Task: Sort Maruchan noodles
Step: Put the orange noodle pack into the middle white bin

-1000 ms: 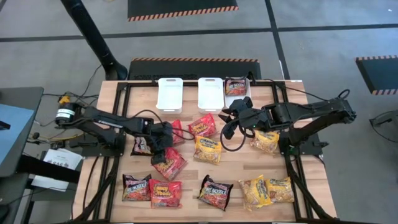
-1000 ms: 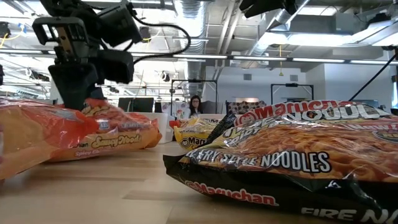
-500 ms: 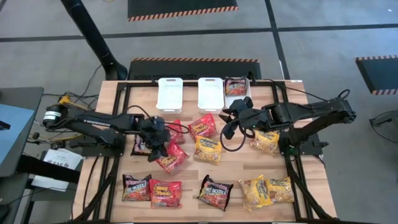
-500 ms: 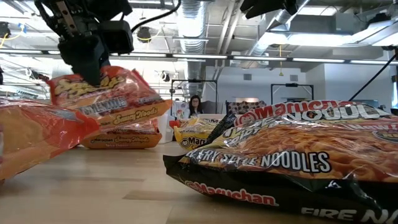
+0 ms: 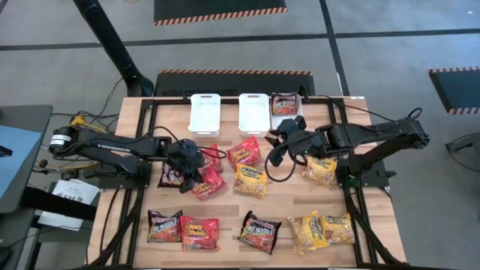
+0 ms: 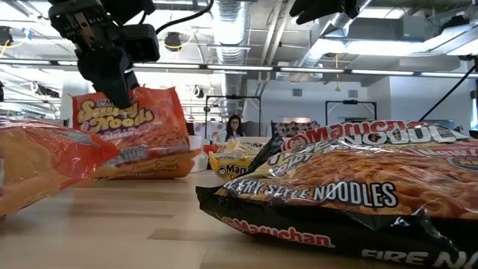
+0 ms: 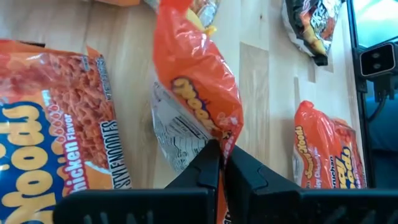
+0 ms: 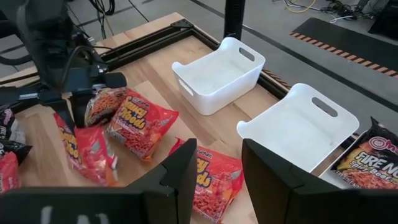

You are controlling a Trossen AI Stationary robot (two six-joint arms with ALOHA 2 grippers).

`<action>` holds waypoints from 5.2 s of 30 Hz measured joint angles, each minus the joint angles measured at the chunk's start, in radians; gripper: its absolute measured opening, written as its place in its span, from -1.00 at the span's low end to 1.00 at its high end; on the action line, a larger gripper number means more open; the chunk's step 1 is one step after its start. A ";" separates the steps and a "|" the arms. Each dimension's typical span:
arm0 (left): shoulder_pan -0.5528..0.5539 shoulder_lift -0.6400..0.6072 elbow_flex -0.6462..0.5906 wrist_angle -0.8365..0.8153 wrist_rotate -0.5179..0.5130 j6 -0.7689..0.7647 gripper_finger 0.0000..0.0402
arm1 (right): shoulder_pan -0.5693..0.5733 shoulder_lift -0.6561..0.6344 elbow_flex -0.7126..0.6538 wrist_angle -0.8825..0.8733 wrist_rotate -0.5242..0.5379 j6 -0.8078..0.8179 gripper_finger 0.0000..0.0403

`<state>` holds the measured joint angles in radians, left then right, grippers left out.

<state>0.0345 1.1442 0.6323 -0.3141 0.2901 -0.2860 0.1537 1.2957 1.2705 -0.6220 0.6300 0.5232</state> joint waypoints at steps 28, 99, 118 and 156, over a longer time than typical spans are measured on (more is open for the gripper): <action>0.021 0.080 0.002 -0.006 0.115 -0.032 -0.51 | -0.006 0.000 0.000 -0.007 0.000 -0.003 -0.25; 0.183 0.099 0.000 0.152 0.140 0.007 -1.00 | -0.193 0.231 0.002 0.369 -0.583 -0.544 -0.13; 0.183 0.099 0.000 0.149 0.149 0.023 -1.00 | -0.195 0.462 0.003 0.590 -0.792 -0.576 -0.13; 0.182 0.099 0.000 0.218 0.121 0.047 -1.00 | -0.190 0.592 0.000 0.709 -0.784 -0.552 -0.13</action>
<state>0.2165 1.2434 0.6327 -0.0959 0.4116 -0.2386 -0.0360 1.8877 1.2705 0.0866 -0.1540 -0.0291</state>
